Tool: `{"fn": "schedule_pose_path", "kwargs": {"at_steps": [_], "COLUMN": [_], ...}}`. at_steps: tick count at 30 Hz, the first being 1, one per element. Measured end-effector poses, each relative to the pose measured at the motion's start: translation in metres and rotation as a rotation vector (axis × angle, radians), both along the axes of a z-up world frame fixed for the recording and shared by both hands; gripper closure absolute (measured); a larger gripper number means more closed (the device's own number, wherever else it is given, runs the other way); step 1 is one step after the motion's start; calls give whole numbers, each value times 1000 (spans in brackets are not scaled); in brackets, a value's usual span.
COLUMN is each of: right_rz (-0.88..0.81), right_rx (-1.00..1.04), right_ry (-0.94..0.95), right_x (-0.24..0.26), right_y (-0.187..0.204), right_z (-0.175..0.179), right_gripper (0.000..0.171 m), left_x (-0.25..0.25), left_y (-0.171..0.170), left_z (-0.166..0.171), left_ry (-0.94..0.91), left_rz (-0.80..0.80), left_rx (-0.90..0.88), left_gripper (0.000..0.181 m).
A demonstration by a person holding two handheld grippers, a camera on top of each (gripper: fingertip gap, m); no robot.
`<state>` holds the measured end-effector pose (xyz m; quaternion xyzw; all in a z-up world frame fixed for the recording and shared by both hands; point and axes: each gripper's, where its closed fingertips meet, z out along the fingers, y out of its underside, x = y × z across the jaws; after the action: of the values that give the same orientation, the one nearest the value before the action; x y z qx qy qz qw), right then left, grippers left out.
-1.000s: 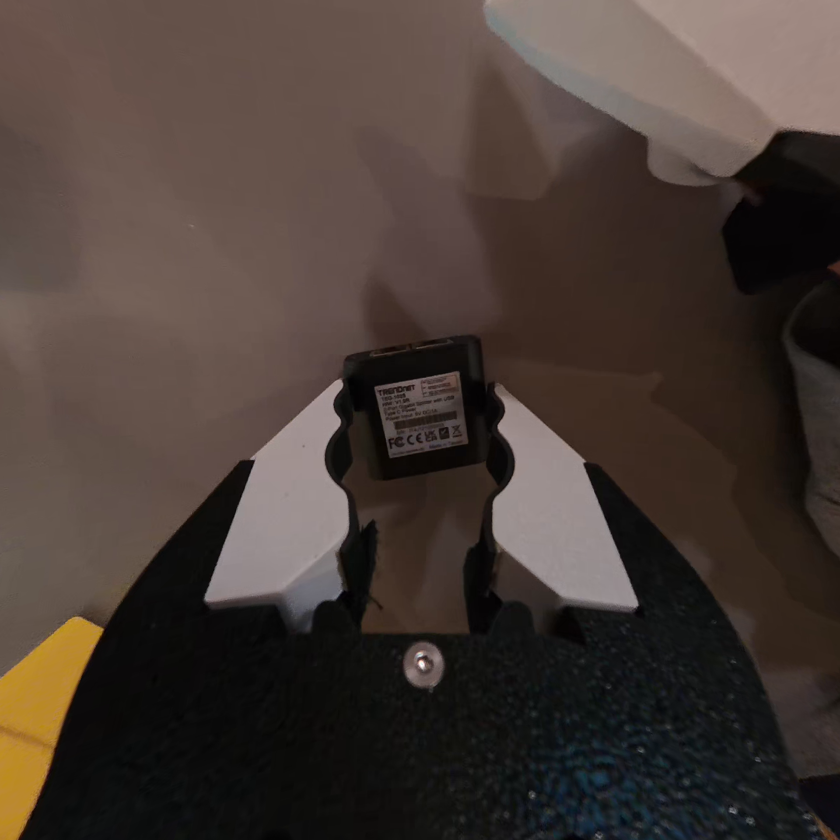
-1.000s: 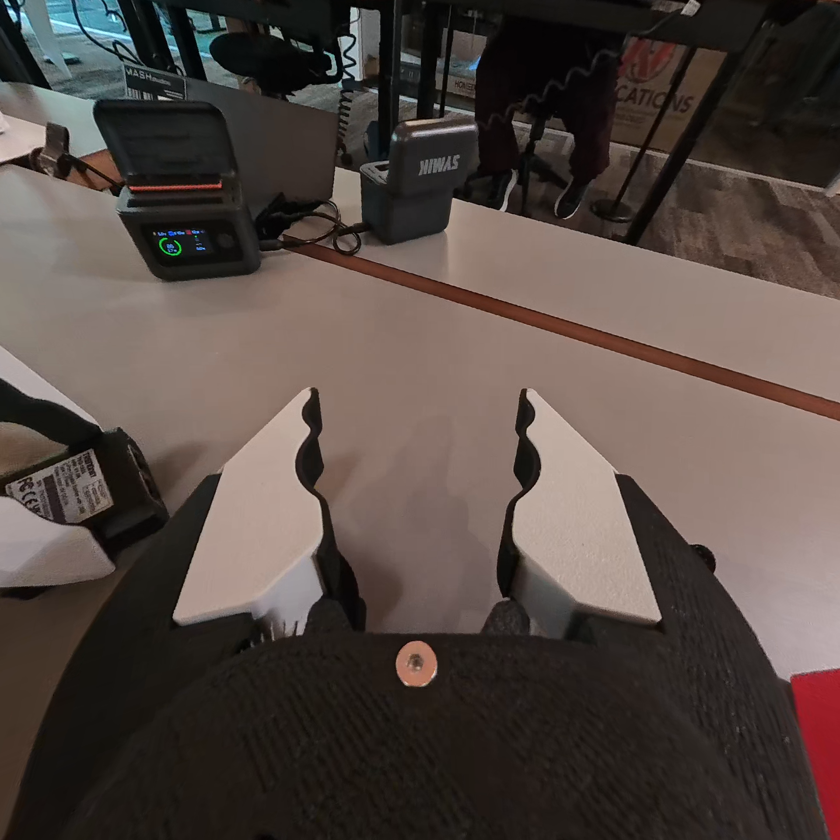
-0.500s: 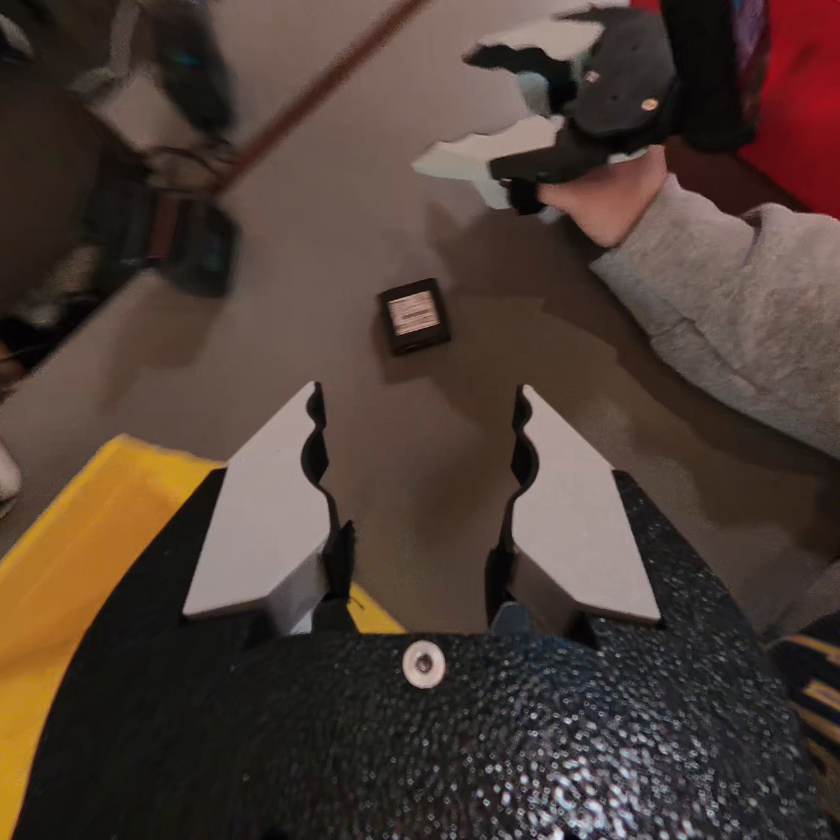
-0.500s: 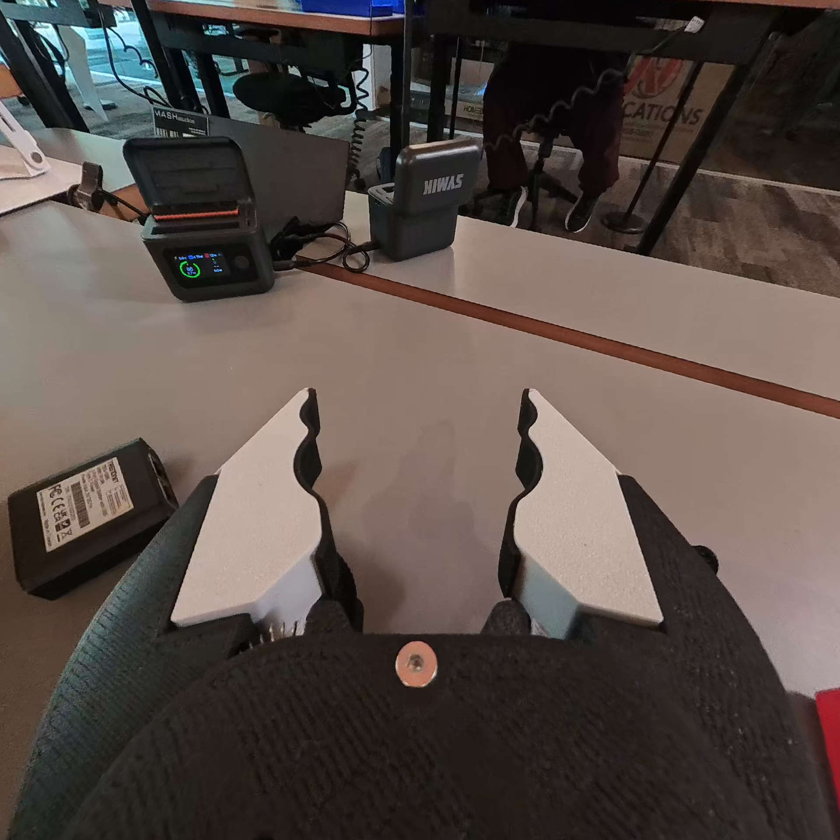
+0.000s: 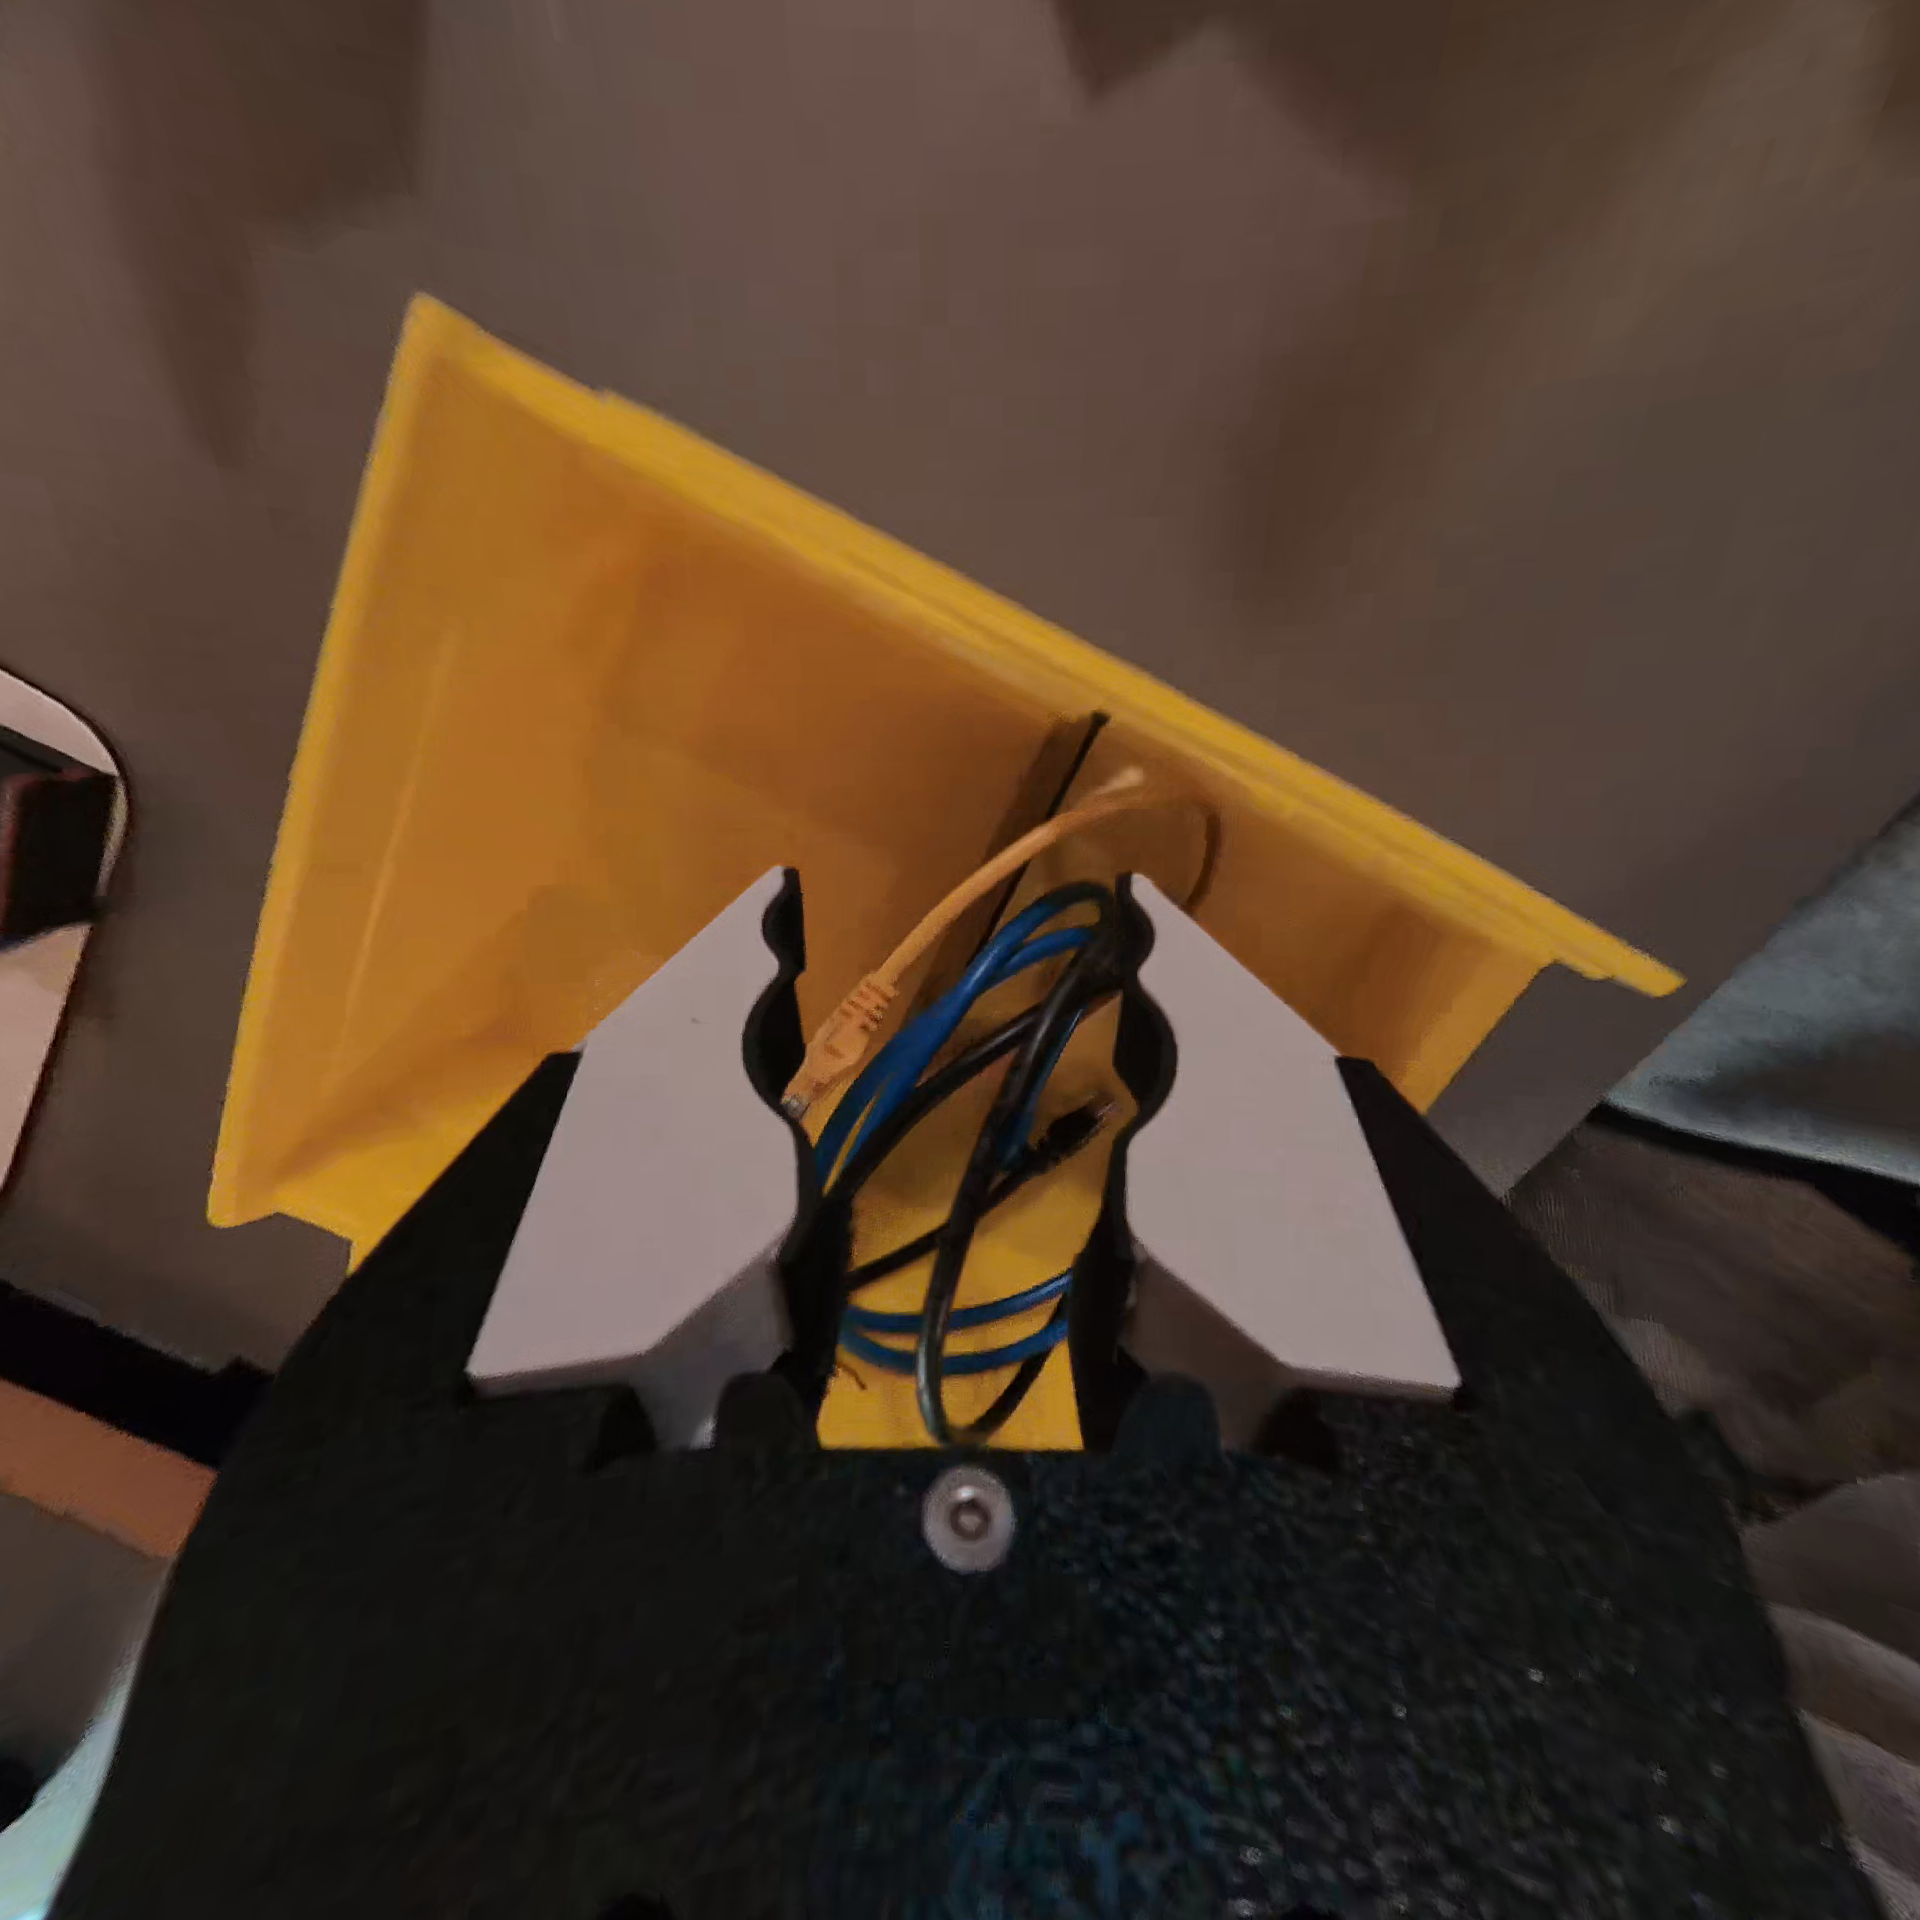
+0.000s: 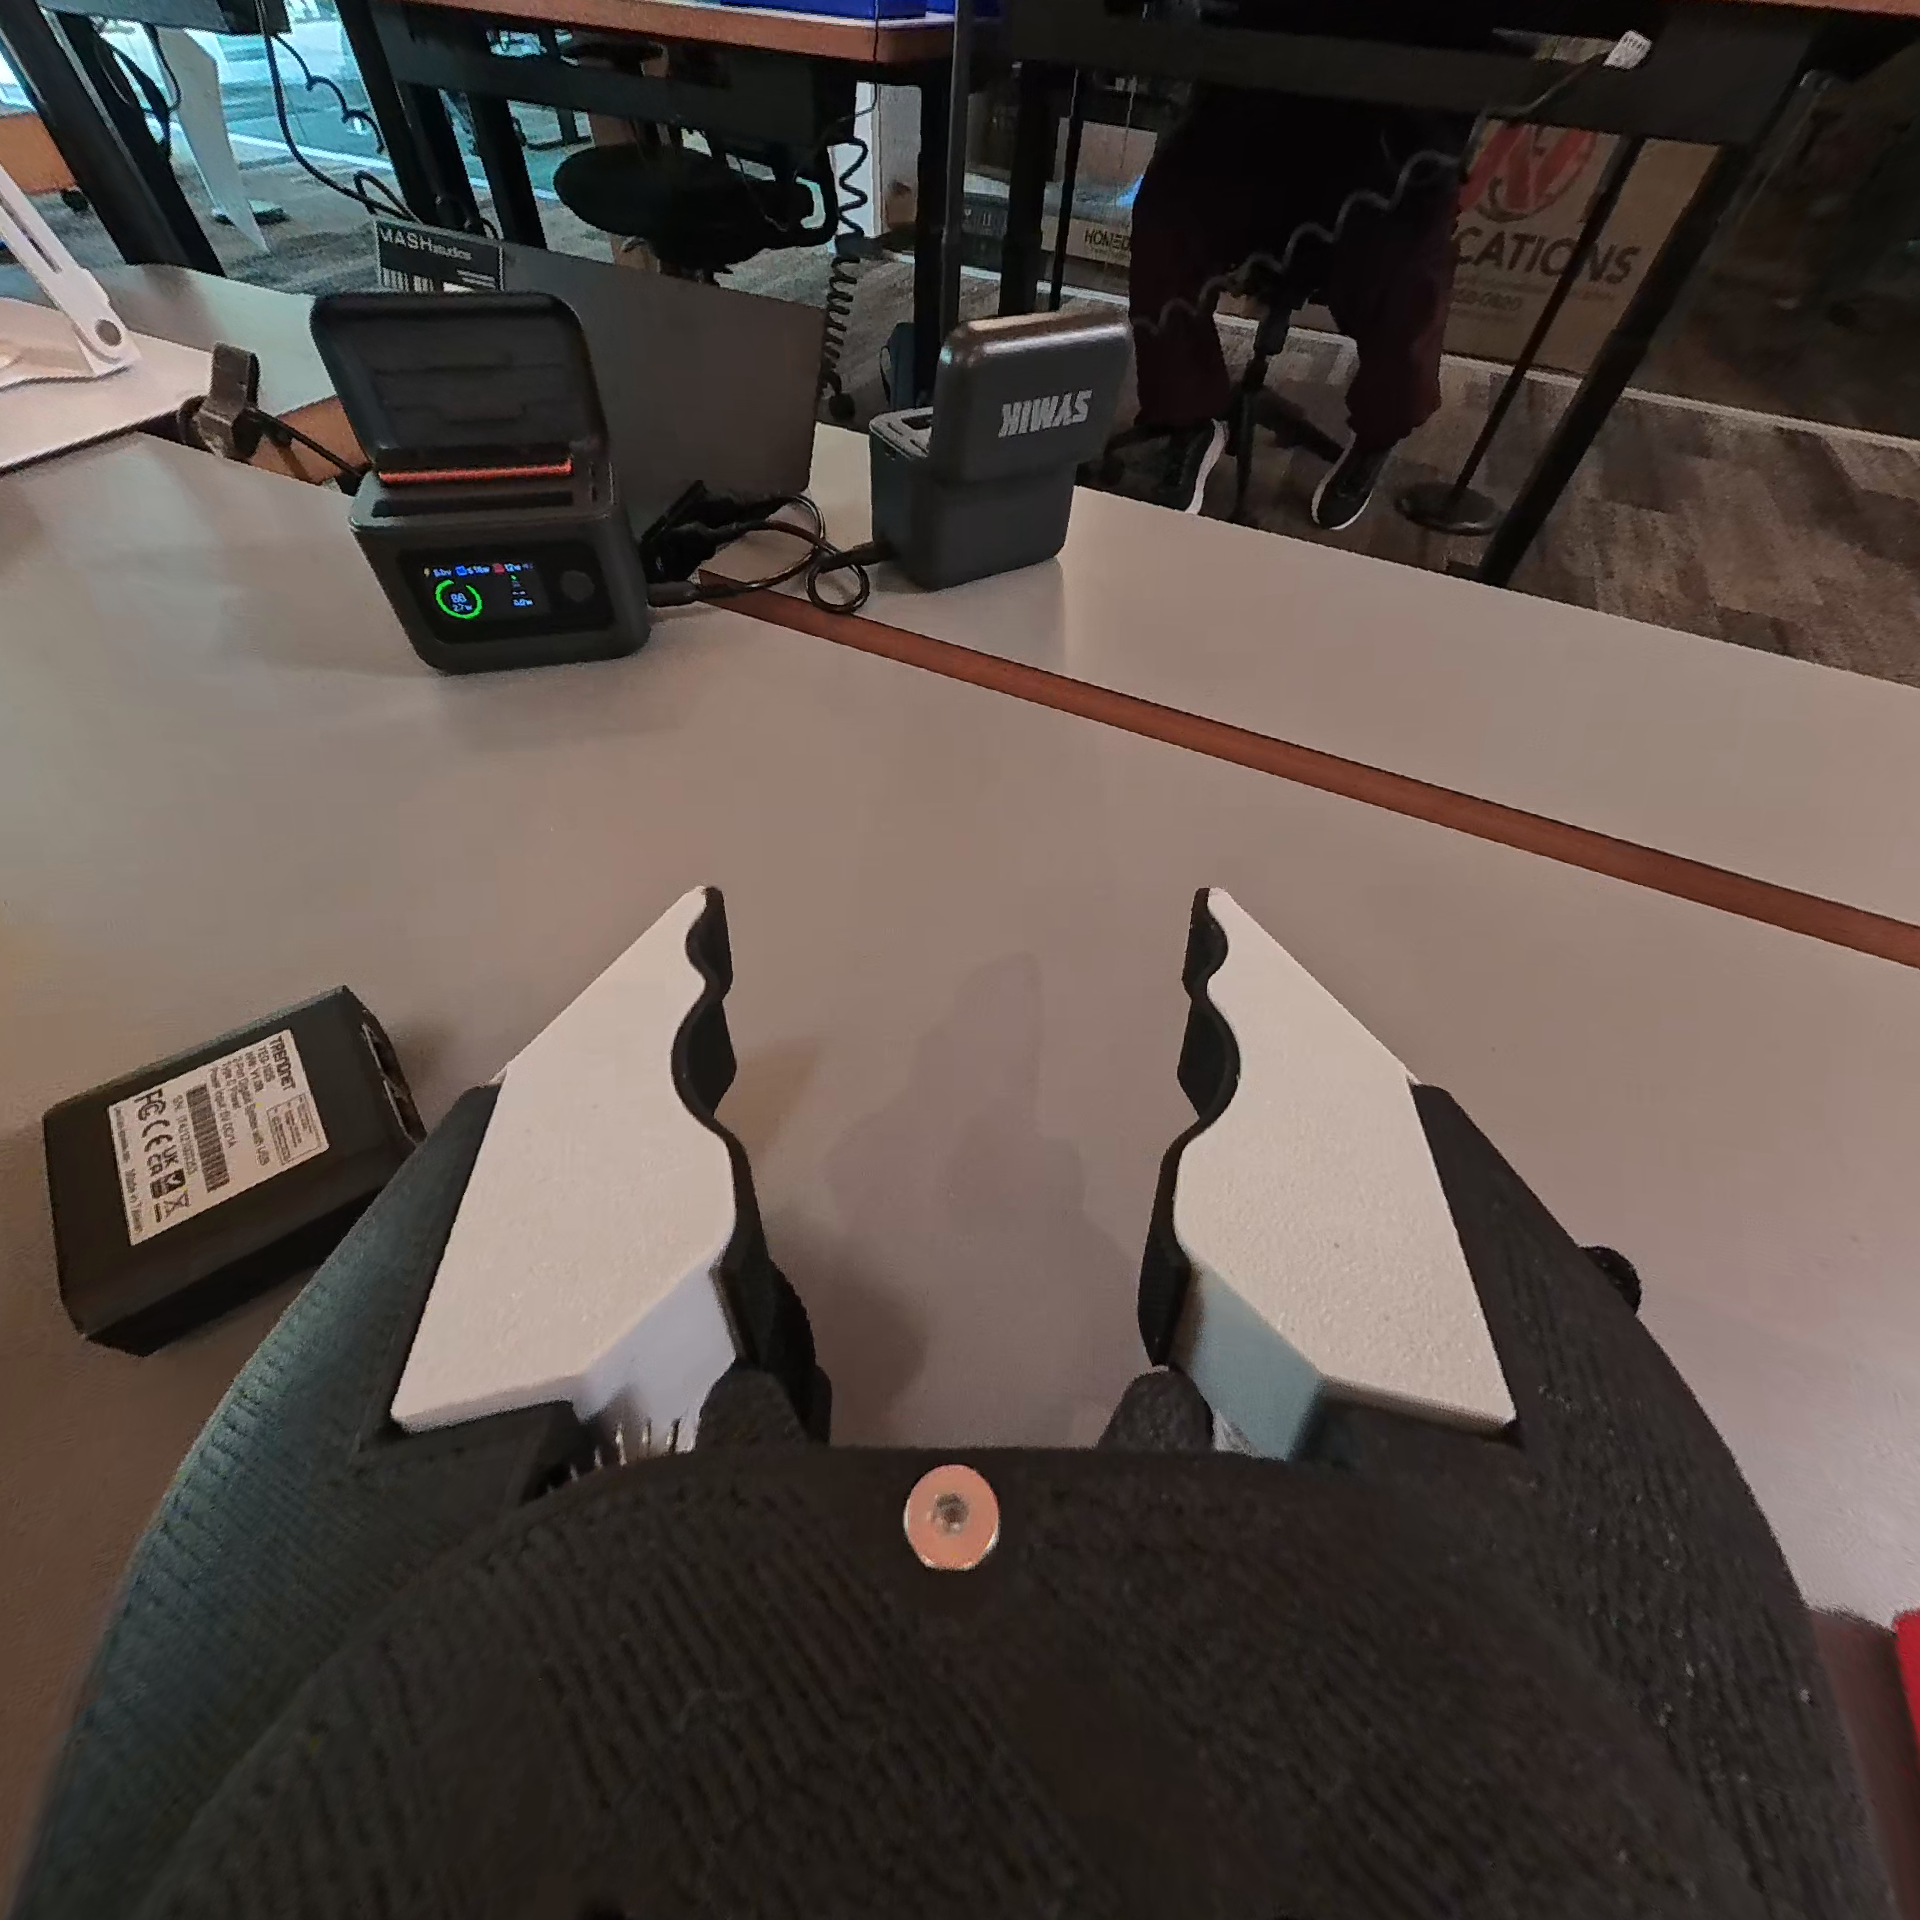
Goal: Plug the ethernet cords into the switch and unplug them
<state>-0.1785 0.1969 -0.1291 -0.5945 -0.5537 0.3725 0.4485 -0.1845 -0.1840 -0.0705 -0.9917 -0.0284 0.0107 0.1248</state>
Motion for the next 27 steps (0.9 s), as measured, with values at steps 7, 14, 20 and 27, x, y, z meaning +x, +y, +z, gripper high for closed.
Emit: {"fn": "schedule_pose_path", "kwargs": {"at_steps": [7, 14, 20, 27], "right_rz": [5, 7, 9, 11], "right_rx": [3, 15, 25, 26], "right_ry": [-3, -5, -8, 2], "right_x": [0, -1, -1, 0], "right_y": [-1, -2, -3, -5], "right_z": [0, 0, 0, 1], "right_gripper": [83, 84, 84, 85], "left_x": [-7, 7, 33, 29], "left_y": [-17, -37, -55, -67], "left_z": [-38, -12, 56, 151], "left_ry": [-69, -75, 29, 368], "left_rz": [4, 70, 96, 109], "left_rx": [-177, -232, -147, 51], "left_gripper": [138, 177, 178, 178]}}
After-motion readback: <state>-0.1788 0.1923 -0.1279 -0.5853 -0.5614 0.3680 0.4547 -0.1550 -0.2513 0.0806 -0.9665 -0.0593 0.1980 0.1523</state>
